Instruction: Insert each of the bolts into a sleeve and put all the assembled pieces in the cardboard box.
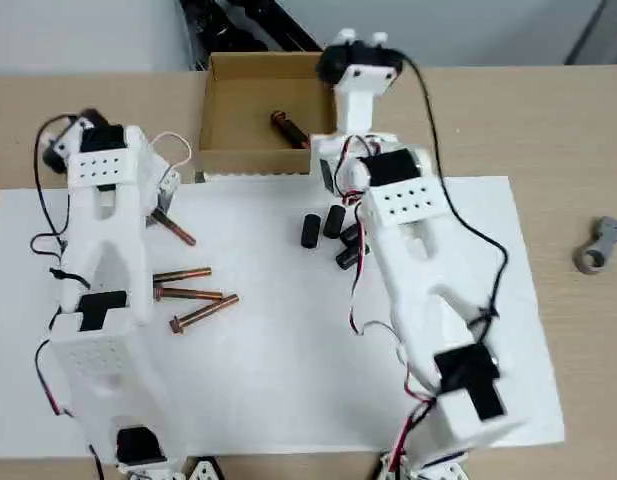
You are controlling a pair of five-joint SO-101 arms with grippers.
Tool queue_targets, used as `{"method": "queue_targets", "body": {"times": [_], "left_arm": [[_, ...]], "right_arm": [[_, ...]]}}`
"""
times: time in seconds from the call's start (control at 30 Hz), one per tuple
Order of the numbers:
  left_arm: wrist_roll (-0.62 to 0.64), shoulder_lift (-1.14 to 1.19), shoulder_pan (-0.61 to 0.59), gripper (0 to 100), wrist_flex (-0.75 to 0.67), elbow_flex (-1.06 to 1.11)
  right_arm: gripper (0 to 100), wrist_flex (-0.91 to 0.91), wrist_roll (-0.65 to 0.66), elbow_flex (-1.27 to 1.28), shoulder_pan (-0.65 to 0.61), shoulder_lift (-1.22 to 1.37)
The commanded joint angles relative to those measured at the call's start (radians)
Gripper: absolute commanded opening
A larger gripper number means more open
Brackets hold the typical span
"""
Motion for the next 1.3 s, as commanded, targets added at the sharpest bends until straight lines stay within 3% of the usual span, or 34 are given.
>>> {"method": "queue_targets", "body": {"times": [0.0,0.2,0.47,1.27], "left_arm": [[-0.046,-0.015,0.002,0,0.054,-0.110],[-0.143,-0.015,0.002,0,0.158,-0.291],[-0.299,-0.015,-0.003,0,0.218,-0.420],[-0.308,-0.009,-0.020,0,0.215,-0.415]], "right_arm": [[15.8,0.070,-0.193,-0.008,-0.022,-0.088],[15.8,0.156,-0.293,-0.008,-0.099,-0.031],[16.1,0.156,-0.299,-0.014,-0.145,0.119],[16.1,0.108,-0.253,-0.014,-0.143,0.325]]}}
